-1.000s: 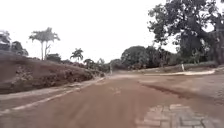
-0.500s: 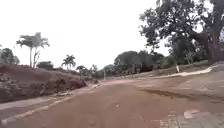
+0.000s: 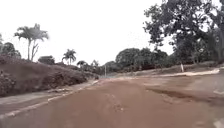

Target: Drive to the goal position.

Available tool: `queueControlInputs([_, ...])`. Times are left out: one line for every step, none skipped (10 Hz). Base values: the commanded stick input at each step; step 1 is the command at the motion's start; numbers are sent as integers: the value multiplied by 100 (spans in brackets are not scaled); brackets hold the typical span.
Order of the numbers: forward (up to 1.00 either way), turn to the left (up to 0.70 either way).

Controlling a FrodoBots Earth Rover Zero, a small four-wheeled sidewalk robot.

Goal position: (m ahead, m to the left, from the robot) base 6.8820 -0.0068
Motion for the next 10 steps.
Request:
queueControlInputs([85,0])
queueControlInputs([85,0])
queueControlInputs([85,0])
queueControlInputs([85,0])
queueControlInputs([85,0])
queueControlInputs([85,0])
queueControlInputs([85,0])
queueControlInputs([85,-17])
queueControlInputs([85,-9])
queueControlInputs([85,0])
